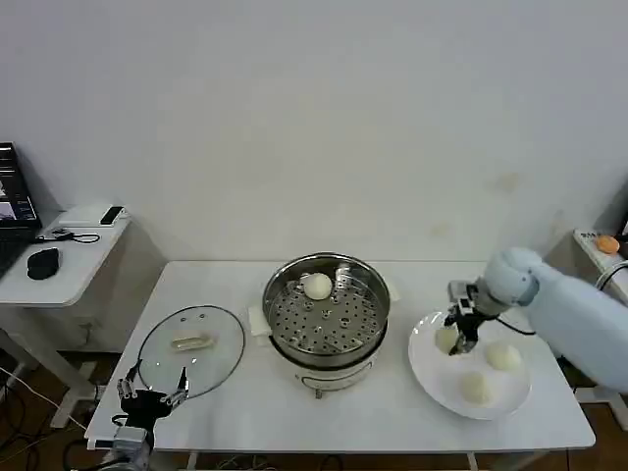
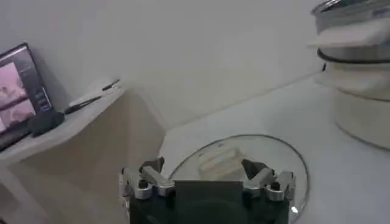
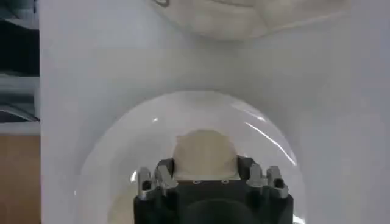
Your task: Take steamed baozi put them in steamer then cover it.
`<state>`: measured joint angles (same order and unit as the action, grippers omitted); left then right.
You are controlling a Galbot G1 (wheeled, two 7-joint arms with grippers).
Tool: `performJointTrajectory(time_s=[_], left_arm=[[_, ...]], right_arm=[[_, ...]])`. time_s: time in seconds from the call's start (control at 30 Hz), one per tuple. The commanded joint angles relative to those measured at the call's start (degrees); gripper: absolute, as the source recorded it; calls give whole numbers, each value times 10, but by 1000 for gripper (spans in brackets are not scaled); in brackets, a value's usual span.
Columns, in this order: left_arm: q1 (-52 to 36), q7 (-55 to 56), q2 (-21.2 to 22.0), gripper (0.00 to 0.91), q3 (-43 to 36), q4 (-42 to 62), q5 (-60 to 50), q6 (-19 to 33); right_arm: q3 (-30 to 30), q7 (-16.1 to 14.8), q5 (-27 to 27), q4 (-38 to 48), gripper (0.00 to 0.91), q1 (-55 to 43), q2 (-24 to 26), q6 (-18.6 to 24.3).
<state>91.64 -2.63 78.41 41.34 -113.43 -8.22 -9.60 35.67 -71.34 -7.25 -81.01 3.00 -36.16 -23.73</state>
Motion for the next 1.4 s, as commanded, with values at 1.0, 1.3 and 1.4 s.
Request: performJointTrajectory(time_s=[1.0, 1.3, 1.4], left_arm=[[15, 0, 11, 907, 1, -39, -16, 3], [10, -1, 11, 907, 0, -38, -14, 3], [8, 0, 13, 907, -1, -36, -14, 3]], right_arm=[[202, 7, 190, 105, 675, -246, -338, -80], [209, 16, 184, 119, 675, -216, -368, -82], [207, 24, 183, 125, 675, -206, -375, -82]])
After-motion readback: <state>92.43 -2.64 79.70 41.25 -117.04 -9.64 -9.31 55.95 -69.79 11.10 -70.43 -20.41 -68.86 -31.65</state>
